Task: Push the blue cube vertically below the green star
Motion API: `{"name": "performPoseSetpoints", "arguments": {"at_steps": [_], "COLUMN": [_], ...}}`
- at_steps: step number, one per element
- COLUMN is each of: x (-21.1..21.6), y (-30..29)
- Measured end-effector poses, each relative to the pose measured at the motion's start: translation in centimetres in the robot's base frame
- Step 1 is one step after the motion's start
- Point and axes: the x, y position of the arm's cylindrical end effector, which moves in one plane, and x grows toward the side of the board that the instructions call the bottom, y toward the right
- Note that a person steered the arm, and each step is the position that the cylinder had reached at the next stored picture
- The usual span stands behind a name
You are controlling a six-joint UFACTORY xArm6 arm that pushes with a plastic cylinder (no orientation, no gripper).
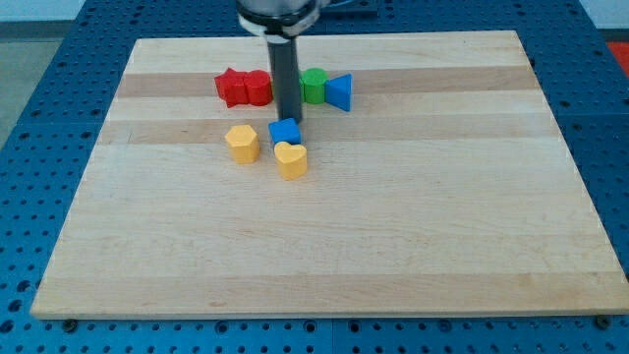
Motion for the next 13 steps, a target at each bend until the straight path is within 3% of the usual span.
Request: {"name": "performPoseSetpoints", "arguments": {"at_steps": [3, 13], "x": [-0.5, -2.0], "y": [3.9, 5.3]}}
